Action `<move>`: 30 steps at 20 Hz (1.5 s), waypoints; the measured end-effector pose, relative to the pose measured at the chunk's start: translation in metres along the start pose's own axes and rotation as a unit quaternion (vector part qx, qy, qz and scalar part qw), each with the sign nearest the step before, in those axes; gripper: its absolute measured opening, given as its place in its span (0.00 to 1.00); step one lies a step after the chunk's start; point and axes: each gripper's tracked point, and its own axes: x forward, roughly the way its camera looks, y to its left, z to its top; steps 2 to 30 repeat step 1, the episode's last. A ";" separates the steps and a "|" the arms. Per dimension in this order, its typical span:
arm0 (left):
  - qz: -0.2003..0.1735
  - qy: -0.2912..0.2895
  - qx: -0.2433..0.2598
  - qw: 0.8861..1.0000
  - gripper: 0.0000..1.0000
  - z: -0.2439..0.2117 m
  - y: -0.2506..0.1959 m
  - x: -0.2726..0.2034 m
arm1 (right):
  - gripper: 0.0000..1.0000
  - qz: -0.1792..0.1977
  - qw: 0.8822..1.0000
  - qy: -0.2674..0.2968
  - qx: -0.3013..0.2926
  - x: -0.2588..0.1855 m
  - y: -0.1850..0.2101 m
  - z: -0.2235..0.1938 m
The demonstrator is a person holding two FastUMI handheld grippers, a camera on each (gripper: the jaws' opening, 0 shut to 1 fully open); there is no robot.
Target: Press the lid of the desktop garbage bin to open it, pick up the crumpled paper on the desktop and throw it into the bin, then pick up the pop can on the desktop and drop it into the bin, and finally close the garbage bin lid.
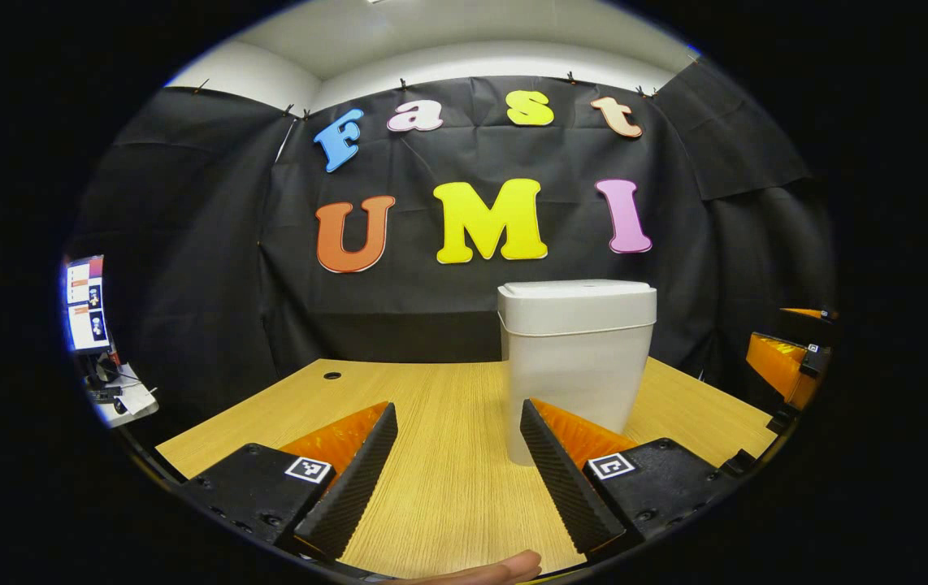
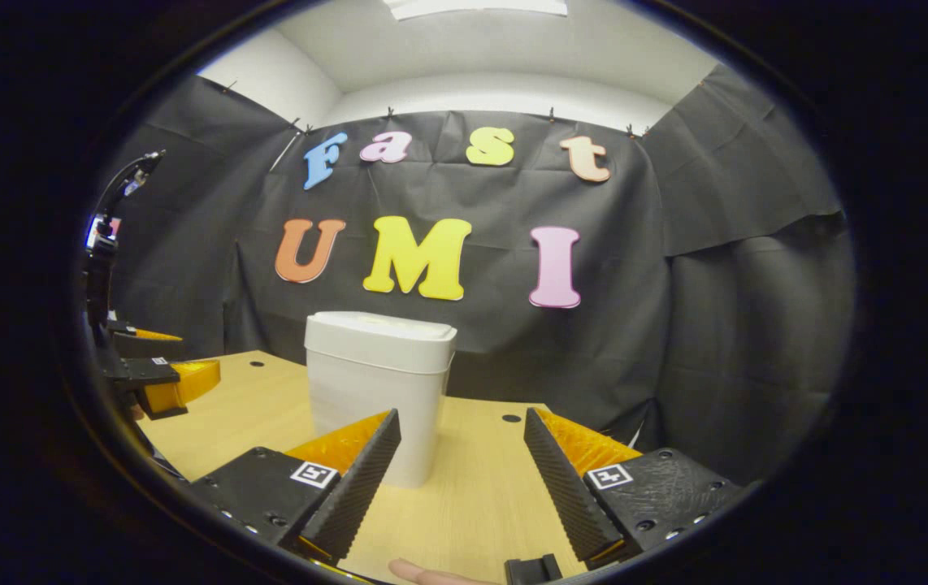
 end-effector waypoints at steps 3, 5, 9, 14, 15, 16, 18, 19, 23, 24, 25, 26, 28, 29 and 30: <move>0.000 0.000 0.000 1.000 0.99 0.002 0.000 0.001 | 0.95 0.000 1.000 0.001 -0.001 0.000 0.001 -0.001; 0.000 0.000 0.000 1.000 0.99 0.002 0.000 0.001 | 0.95 0.000 1.000 0.001 -0.001 0.000 0.001 -0.001; 0.000 0.000 0.000 1.000 0.99 0.002 0.000 0.001 | 0.95 0.000 1.000 0.001 -0.001 0.000 0.001 -0.001; 0.000 0.000 0.000 1.000 0.99 0.002 0.000 0.001 | 0.95 0.000 1.000 0.001 -0.001 0.000 0.001 -0.001; 0.000 0.000 0.000 1.000 0.99 0.002 0.000 0.001 | 0.95 0.000 1.000 0.001 -0.001 0.000 0.001 -0.001; 0.000 0.000 0.000 1.000 0.99 0.002 0.000 0.001 | 0.95 0.000 1.000 0.001 -0.001 0.000 0.001 -0.001; 0.000 0.000 0.000 1.000 0.99 0.002 0.000 0.001 | 0.95 0.000 1.000 0.001 -0.001 0.000 0.001 -0.001; 0.000 0.000 0.000 1.000 0.99 0.002 0.000 0.001 | 0.95 0.000 1.000 0.001 -0.001 0.000 0.001 -0.001; 0.000 0.000 0.000 1.000 0.99 0.002 0.000 0.001 | 0.95 0.000 1.000 0.001 -0.001 0.000 0.001 -0.001; 0.000 0.000 0.000 1.000 0.99 0.002 0.000 0.001 | 0.95 0.000 1.000 0.001 -0.001 0.000 0.001 -0.001; 0.000 0.000 0.000 1.000 0.99 0.002 0.000 0.001 | 0.95 0.000 1.000 0.001 -0.001 0.000 0.001 -0.001; 0.000 0.000 0.000 1.000 0.99 0.002 0.000 0.001 | 0.95 0.000 1.000 0.001 -0.001 0.000 0.001 -0.001; 0.000 0.000 0.000 1.000 0.99 0.002 0.000 0.001 | 0.95 0.000 1.000 0.001 -0.001 0.000 0.001 -0.001; 0.000 0.000 0.000 1.000 0.99 0.002 0.000 0.001 | 0.95 0.000 1.000 0.001 -0.001 0.000 0.001 -0.001; 0.000 0.000 0.000 1.000 0.99 0.002 0.000 0.001 | 0.95 0.000 1.000 0.001 -0.001 0.000 0.001 -0.001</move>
